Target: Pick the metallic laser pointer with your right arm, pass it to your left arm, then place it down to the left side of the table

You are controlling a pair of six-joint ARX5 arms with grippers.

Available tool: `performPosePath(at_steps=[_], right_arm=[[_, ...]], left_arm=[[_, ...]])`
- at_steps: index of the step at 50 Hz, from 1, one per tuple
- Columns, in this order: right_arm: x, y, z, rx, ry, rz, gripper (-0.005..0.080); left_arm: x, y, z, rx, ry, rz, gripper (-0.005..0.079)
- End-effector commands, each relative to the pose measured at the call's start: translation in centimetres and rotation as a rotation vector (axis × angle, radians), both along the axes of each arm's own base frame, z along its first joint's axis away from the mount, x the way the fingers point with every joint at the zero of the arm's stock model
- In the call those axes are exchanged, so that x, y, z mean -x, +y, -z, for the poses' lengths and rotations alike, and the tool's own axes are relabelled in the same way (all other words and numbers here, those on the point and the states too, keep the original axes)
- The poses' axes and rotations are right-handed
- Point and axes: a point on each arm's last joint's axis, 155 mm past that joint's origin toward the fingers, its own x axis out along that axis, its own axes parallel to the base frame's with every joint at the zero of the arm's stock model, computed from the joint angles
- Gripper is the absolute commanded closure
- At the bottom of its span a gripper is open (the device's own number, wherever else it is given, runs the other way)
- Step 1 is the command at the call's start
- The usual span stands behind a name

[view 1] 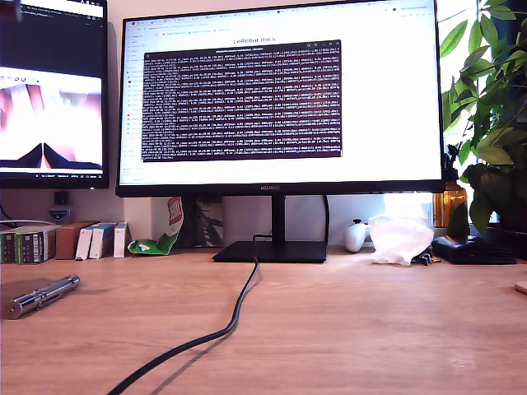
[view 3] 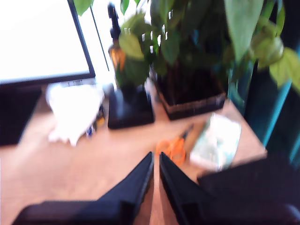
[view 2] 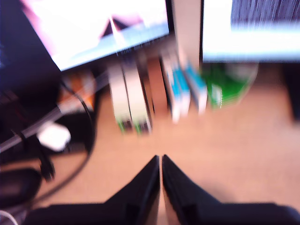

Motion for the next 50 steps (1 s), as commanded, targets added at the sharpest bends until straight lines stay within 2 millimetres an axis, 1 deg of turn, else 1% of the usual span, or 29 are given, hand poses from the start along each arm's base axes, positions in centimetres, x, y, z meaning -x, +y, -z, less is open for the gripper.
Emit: performPosePath(at_steps=[1, 3, 6, 12, 15, 18, 22, 25, 28, 35, 40, 43, 47, 50], right_arm=[[0.1, -0.1, -0.1, 0.018, -0.022, -0.001, 0.0760], [0.2, -0.1, -0.1, 0.031, -0.035, -0.003, 0.0760], [0.3, -0.1, -0.1, 0.056, -0.065, -0.009, 0.0760], [1.2, -0.9, 0.6, 0.084, -0.127, 0.027, 0.0760], [1.7, -0.8, 0.6, 0.092, -0.164, 0.023, 0.0760], [2.1, -0.2, 0.6, 0.104, -0.191, -0.009, 0.0760], [2.4, 1.4, 0.8, 0.115, -0.218, -0.100, 0.0760], [2.6, 2.3, 1.4, 0.127, -0.218, -0.151, 0.0760], [2.8, 2.4, 2.3, 0.137, -0.204, -0.160, 0.0760], [3.0, 2.9, 4.1, 0.132, -0.193, -0.187, 0.0760], [3.2, 3.6, 4.8, 0.127, -0.196, -0.225, 0.0760], [3.3, 3.8, 5.4, 0.124, -0.194, -0.236, 0.0760], [3.3, 4.1, 6.0, 0.119, -0.195, -0.253, 0.0760], [3.3, 4.3, 6.1, 0.118, -0.207, -0.260, 0.0760]], left_arm=[[0.1, -0.2, 0.9, 0.000, 0.008, 0.005, 0.0761], [0.3, -0.3, 1.1, 0.001, 0.002, 0.007, 0.0761], [0.4, -0.3, 1.9, -0.015, 0.000, 0.015, 0.0761], [0.5, -0.3, 4.8, -0.026, 0.019, 0.019, 0.0761], [0.8, -0.2, 6.5, -0.039, 0.043, 0.021, 0.0761], [1.1, 0.0, 7.8, -0.044, 0.050, 0.014, 0.0761], [1.6, 0.0, 9.2, -0.040, 0.029, 0.015, 0.0761], [2.1, -0.1, 9.9, -0.036, -0.002, 0.018, 0.0761], [2.8, 0.0, 10.7, -0.034, -0.018, 0.018, 0.0761], [4.3, 0.2, 11.4, -0.015, -0.074, 0.012, 0.0761], [5.2, 0.4, 12.0, -0.014, -0.116, 0.008, 0.0761], [5.9, 0.6, 12.7, -0.013, -0.132, 0.001, 0.0761], [6.6, 1.3, 13.4, -0.021, -0.148, -0.026, 0.0761], [7.1, 1.8, 13.8, -0.029, -0.159, -0.052, 0.0761]])
